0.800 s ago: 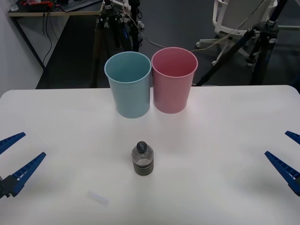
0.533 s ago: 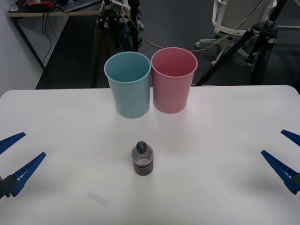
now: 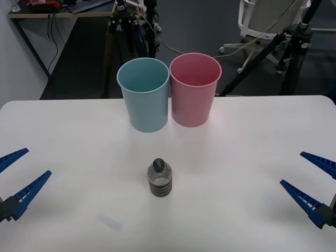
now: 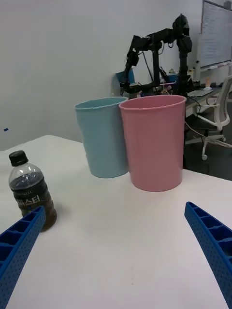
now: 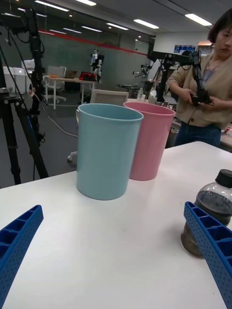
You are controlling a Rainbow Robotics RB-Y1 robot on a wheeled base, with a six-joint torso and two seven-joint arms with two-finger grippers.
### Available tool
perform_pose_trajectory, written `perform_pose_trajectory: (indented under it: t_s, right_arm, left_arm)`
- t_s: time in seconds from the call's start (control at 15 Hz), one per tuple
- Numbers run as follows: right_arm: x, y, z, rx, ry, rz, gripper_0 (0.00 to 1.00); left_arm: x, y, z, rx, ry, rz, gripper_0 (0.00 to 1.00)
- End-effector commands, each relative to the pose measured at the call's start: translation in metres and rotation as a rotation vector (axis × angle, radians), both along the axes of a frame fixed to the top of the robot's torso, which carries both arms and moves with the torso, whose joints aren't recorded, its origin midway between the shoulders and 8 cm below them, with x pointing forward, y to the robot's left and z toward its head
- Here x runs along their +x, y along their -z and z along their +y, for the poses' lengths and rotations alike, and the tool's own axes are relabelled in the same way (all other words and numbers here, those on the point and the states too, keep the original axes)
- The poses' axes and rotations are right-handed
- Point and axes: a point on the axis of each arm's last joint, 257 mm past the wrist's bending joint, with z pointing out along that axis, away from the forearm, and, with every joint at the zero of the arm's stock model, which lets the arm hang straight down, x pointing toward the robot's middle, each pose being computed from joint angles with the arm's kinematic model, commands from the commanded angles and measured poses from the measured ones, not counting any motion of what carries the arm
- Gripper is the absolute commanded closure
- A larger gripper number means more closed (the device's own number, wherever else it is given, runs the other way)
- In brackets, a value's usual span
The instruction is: Grasp the object on the table and drop it into the matching bin: aluminum can to the light blue bin, PET bottle to the pink bin.
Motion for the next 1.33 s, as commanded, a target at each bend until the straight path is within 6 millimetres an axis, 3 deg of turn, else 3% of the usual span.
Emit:
perform_pose_trajectory:
  t_s: [0.07,0.4,0.67,0.8,1.33]
  right_arm:
    - [-0.014,0.015,0.011,-0.079,-0.016,-0.043,0.00]
    - [-0.034,0.053,0.044,-0.117,-0.073,-0.035,0.00]
    - [-0.030,0.084,0.067,-0.134,-0.117,-0.050,0.00]
    - [-0.031,0.096,0.090,-0.150,-0.155,-0.071,0.00]
    - [-0.018,0.110,0.164,-0.076,-0.168,-0.041,0.00]
  left_arm:
    - [0.000,0.000,0.000,0.000,0.000,0.000,0.00]
    - [0.000,0.000,0.000,0.000,0.000,0.000,0.00]
    - [0.000,0.000,0.000,0.000,0.000,0.000,0.00]
    - [0.000,0.000,0.000,0.000,0.000,0.000,0.00]
    - [0.000,0.000,0.000,0.000,0.000,0.000,0.00]
